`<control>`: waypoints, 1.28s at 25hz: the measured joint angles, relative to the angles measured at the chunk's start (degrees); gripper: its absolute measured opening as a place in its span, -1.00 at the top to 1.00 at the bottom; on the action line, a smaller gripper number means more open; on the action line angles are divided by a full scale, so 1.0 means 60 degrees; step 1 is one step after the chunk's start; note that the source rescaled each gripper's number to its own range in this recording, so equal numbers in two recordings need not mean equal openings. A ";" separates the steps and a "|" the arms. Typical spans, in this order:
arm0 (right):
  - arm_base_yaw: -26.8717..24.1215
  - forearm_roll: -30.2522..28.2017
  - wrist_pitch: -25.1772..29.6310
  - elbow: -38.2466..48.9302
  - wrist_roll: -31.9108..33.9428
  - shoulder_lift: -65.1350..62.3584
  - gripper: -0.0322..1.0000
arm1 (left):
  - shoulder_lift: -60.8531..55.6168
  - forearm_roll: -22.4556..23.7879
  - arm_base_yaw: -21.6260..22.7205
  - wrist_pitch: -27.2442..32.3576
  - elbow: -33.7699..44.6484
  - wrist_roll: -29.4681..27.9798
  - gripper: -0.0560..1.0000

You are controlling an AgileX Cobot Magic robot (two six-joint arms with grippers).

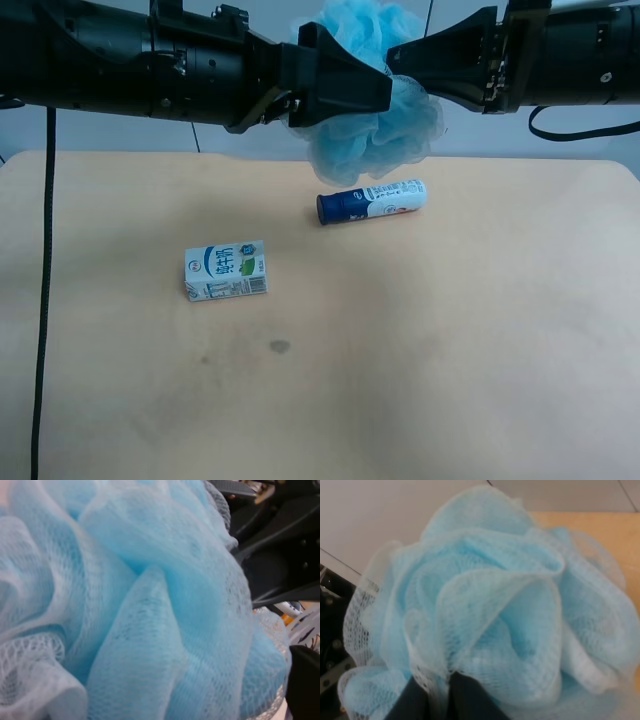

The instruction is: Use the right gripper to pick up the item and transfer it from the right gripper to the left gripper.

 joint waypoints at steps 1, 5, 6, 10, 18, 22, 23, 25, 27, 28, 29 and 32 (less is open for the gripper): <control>0.0000 0.0003 0.0000 0.0000 0.0000 0.0000 0.93 | 0.0000 0.0000 0.0000 -0.0030 -0.0008 0.0000 -0.90; 0.0000 0.0003 0.0000 0.0000 0.0000 0.0000 0.93 | 0.0000 -0.0095 0.0000 -0.0077 -0.0008 0.0000 -0.78; 0.0000 0.0003 0.0000 0.0000 0.0000 0.0000 0.93 | 0.0000 -0.0139 0.0000 -0.0102 -0.0008 0.0000 -0.70; 0.0000 0.0003 0.0000 0.0000 0.0000 0.0000 0.93 | 0.0000 -0.0162 0.0000 -0.0189 -0.0008 0.0032 -0.23; -0.0013 0.0083 0.0000 0.0000 0.0000 0.0000 0.93 | 0.0000 -0.0162 0.0000 -0.0241 -0.0008 0.0426 0.85; -0.0013 0.0125 -0.0008 0.0000 0.0000 0.0000 0.94 | 0.0000 -0.0162 0.0000 -0.0241 -0.0008 0.0428 0.86; -0.0013 0.0125 -0.0008 0.0000 0.0000 0.0000 0.94 | 0.0000 -0.0162 0.0000 -0.0241 -0.0008 0.0428 0.86; -0.0013 0.0128 -0.0008 0.0000 0.0000 0.0000 0.94 | 0.0008 -0.0162 0.0000 -0.0241 -0.0008 0.0428 0.86; -0.0019 0.0128 -0.0008 0.0000 0.0000 0.0000 0.94 | 0.0008 -0.0162 0.0000 -0.0233 -0.0008 0.0428 0.86; -0.0019 0.0128 -0.0008 0.0000 0.0000 0.0000 0.94 | 0.0008 -0.0162 0.0000 -0.0233 -0.0008 0.0428 0.86; -0.0019 0.0128 -0.0008 0.0000 0.0000 0.0000 0.92 | 0.0008 -0.0162 0.0000 -0.0233 -0.0008 0.0428 0.86; -0.0019 0.0120 0.0001 0.0000 0.0000 0.0000 0.71 | 0.0008 -0.0162 0.0000 -0.0233 -0.0008 0.0435 0.86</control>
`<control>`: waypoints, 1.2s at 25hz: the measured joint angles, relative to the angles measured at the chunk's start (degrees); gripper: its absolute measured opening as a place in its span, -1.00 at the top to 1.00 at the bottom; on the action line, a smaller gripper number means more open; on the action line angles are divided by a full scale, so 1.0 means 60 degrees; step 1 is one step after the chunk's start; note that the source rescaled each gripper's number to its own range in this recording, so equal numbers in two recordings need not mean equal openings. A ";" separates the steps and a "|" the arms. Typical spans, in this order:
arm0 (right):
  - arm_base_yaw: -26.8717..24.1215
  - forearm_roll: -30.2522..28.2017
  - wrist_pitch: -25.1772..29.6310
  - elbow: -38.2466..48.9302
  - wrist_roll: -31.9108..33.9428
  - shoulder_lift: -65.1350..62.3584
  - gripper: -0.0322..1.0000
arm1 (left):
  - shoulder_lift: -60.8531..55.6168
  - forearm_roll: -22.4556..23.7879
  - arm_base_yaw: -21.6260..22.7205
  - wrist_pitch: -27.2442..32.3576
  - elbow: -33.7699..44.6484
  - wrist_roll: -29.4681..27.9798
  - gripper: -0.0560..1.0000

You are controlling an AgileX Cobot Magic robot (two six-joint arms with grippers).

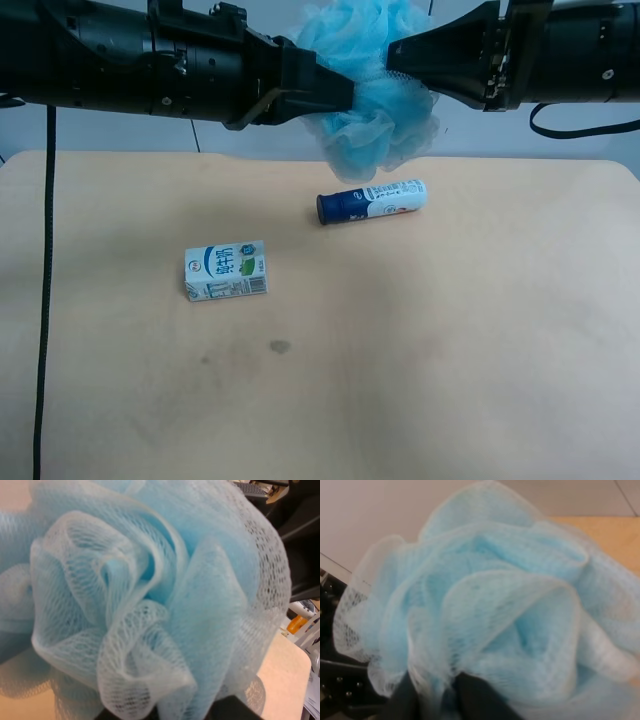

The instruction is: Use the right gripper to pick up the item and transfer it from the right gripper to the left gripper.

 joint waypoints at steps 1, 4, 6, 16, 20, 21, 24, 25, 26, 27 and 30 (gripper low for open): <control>0.0000 0.0000 0.0023 0.0000 0.0000 0.0000 0.57 | 0.0009 0.0000 0.0000 -0.0008 0.0000 0.0000 0.87; 0.0000 -0.0023 0.0055 0.0000 0.0000 -0.0115 0.09 | 0.0041 0.0000 0.0000 -0.0019 0.0000 0.0000 0.87; 0.0000 -0.0093 0.0064 0.0000 -0.0029 -0.0288 -0.21 | 0.0041 0.0000 0.0000 -0.0019 0.0000 0.0000 0.87; 0.0000 -0.2045 -0.1480 0.0000 0.0017 -0.2784 -0.42 | 0.0041 -0.0011 -0.0032 0.0098 0.0000 0.0000 0.88; 0.0000 -0.3658 -0.2563 0.0000 0.1103 -0.4268 -0.43 | 0.0041 -0.0011 -0.0041 0.0098 0.0000 0.0000 0.89; 0.0000 -0.4066 -0.2741 0.0000 0.1494 -0.4633 -0.44 | 0.0041 -0.0011 -0.0041 0.0098 0.0000 0.0000 0.89; 0.0000 -0.5718 -0.3160 0.0000 0.2787 -0.5530 -0.57 | 0.0041 -0.0011 -0.0041 0.0089 0.0000 0.0003 0.89; 0.0000 -0.6228 -0.3179 0.0000 0.3303 -0.5784 -0.61 | 0.0041 -0.0011 -0.0041 0.0089 0.0000 0.0003 0.89; 0.0000 -0.6857 -0.3179 0.0000 0.3848 -0.5972 -0.67 | 0.0041 -0.0011 -0.0041 0.0089 0.0000 0.0003 0.89; 0.0000 -0.7505 -0.3168 0.0000 0.4305 -0.6172 -0.70 | 0.0041 -0.0011 -0.0041 0.0089 0.0000 0.0003 0.89; 0.0000 -0.9409 -0.2996 0.0000 0.6043 -0.6581 -0.74 | 0.0041 -0.0011 -0.0041 0.0089 0.0000 0.0003 0.89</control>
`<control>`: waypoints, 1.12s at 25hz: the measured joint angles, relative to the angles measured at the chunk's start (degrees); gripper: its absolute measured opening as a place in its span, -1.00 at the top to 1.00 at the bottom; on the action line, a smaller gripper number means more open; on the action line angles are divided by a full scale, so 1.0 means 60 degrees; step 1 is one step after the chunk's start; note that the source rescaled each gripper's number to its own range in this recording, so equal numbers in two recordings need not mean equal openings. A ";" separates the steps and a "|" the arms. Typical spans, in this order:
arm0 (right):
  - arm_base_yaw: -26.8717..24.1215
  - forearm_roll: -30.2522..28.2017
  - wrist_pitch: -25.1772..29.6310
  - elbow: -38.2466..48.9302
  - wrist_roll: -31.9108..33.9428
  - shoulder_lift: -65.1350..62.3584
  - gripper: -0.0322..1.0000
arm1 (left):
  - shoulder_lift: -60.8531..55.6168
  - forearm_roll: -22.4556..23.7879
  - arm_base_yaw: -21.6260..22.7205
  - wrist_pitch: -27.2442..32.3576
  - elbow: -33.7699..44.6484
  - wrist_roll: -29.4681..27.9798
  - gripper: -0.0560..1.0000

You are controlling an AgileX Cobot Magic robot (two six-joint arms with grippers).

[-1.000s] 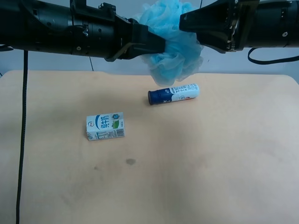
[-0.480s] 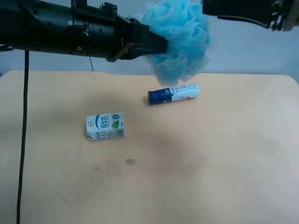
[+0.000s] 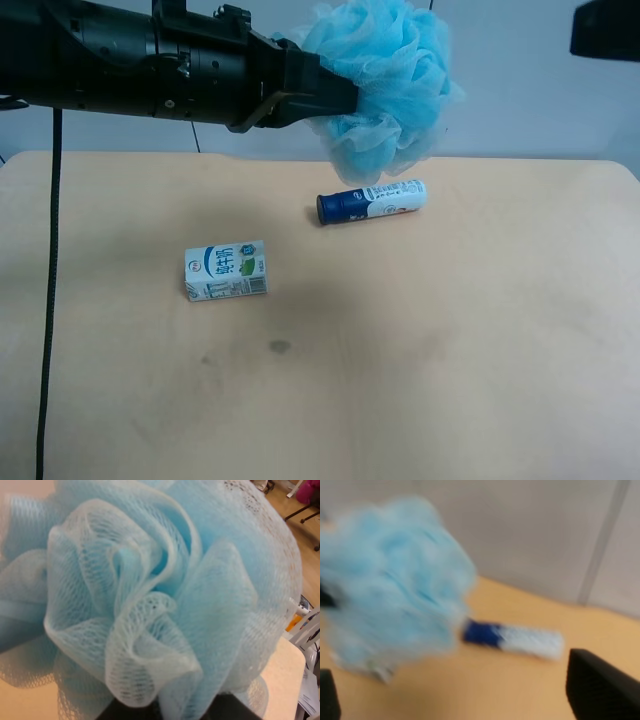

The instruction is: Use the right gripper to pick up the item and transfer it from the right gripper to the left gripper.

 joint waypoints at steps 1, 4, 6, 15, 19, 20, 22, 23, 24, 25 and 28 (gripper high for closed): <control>0.0000 -0.0659 0.0165 0.0000 0.0523 -0.0094 -0.75 | 0.0000 0.0000 0.0000 0.0000 0.0000 0.0000 0.89; 0.0000 -0.2370 0.0856 0.0000 0.2347 -0.0186 -0.75 | 0.0000 0.0000 0.0000 0.0000 0.0000 0.0008 0.89; 0.0000 -0.3288 0.1431 0.0000 0.3202 -0.0186 -0.75 | 0.0000 0.0000 0.0000 0.0000 0.0000 0.0011 0.89; 0.0000 -0.4376 0.2604 0.1069 0.4143 -0.0186 -0.75 | 0.0000 0.0000 0.0000 0.0000 0.0000 0.0011 0.89; 0.0000 -0.4335 0.2598 0.1986 0.4277 -0.0186 -0.75 | 0.0000 0.0000 0.0000 0.0000 0.0000 0.0018 0.89; 0.0000 -0.4284 0.2618 0.2140 0.4298 -0.0186 -0.75 | 0.0000 0.0000 0.0000 0.0000 0.0000 0.0018 0.89; 0.0000 -0.4238 0.2791 0.2295 0.4298 -0.0212 -0.74 | 0.0000 0.0000 0.0000 0.0000 0.0000 0.0018 0.89; 0.0000 -0.4238 0.2899 0.2309 0.4298 -0.0285 -0.74 | 0.0000 0.0000 0.0000 0.0000 0.0000 0.0018 0.89; 0.0000 -0.4235 0.2970 0.2317 0.4307 -0.0422 -0.74 | 0.0000 0.0000 0.0000 0.0000 0.0000 0.0018 0.89; 0.0000 -0.4235 0.3056 0.2317 0.4331 -0.0644 -0.74 | 0.0000 0.0000 0.0000 0.0000 0.0000 0.0018 0.89; 0.0000 -0.4356 0.3316 0.2321 0.4487 -0.1680 -0.73 | 0.0000 0.0000 0.0000 0.0000 0.0000 0.0018 0.89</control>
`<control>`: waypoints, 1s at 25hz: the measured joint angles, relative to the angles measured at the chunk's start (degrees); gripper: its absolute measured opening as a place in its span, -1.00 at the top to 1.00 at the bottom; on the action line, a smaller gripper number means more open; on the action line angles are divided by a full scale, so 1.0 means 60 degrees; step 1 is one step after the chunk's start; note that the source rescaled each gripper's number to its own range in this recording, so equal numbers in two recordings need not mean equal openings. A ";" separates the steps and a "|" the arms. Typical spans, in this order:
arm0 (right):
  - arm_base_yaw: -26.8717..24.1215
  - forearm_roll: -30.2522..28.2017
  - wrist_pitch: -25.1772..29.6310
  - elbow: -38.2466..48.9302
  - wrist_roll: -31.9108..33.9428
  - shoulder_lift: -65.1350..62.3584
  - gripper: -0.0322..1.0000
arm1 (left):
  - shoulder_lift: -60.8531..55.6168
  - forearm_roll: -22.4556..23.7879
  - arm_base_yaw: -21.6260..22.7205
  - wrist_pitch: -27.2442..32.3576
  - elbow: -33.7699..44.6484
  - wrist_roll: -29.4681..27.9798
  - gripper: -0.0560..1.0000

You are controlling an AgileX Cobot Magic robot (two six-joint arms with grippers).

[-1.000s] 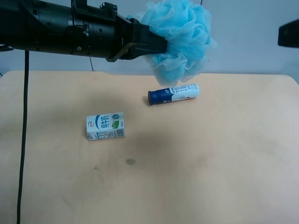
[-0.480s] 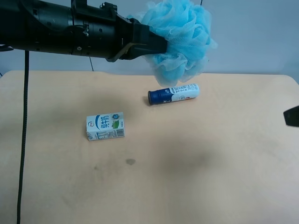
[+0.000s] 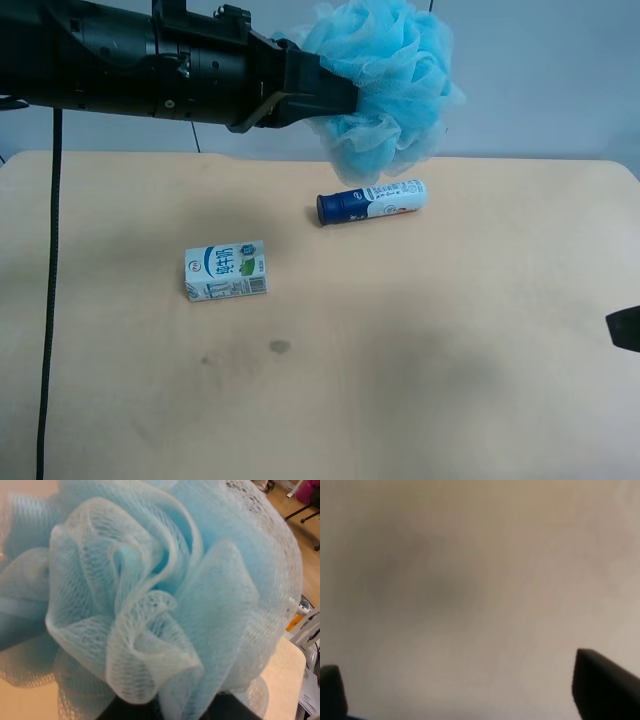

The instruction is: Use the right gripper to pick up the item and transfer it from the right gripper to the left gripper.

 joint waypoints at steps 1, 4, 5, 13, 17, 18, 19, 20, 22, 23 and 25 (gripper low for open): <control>0.0000 -0.0133 0.0053 0.0000 0.0080 -0.0466 -0.73 | 0.0000 0.0000 0.0000 0.0000 0.0000 0.0000 0.89; 0.0000 -0.0463 0.0035 0.0030 0.0402 -0.1757 -0.73 | 0.0000 0.0000 0.0000 0.0000 0.0000 0.0000 0.89; 0.0000 -0.0618 0.0014 0.0042 0.0510 -0.2323 -0.73 | 0.0000 0.0000 0.0000 0.0000 0.0000 0.0000 0.89; 0.0000 -0.1286 -0.0134 0.0359 0.1121 -0.5038 -0.73 | 0.0000 0.0000 0.0000 0.0000 0.0000 0.0000 0.89; 0.0000 -0.1352 -0.0134 0.0368 0.1193 -0.5067 -0.73 | 0.0000 0.0000 0.0000 0.0029 0.0000 0.0000 0.89; 0.0000 -0.1352 -0.0134 0.0376 0.1217 -0.5067 -0.73 | 0.0000 0.0020 0.0000 0.0059 0.0000 0.0000 0.89; 0.0000 -0.1363 -0.0134 0.0376 0.1217 -0.5067 -0.73 | -0.0026 0.0048 0.0000 0.0103 0.0000 0.0003 0.89; 0.0000 -0.1363 -0.0134 0.0376 0.1217 -0.5067 -0.73 | -0.0080 0.0119 0.0000 0.0112 0.0000 0.0003 0.89; 0.0000 -0.1363 -0.0134 0.0376 0.1217 -0.5067 -0.73 | -0.0262 0.0321 0.0000 0.0112 0.0000 0.0003 0.89; 0.0000 -0.1363 -0.0134 0.0376 0.1217 -0.5067 -0.73 | -0.0407 0.0482 0.0000 0.0087 0.0000 -0.0031 0.89; 0.0000 -0.1365 -0.0134 0.0376 0.1217 -0.5067 -0.73 | -0.0715 0.0815 0.0000 -0.0010 0.0000 -0.0198 0.89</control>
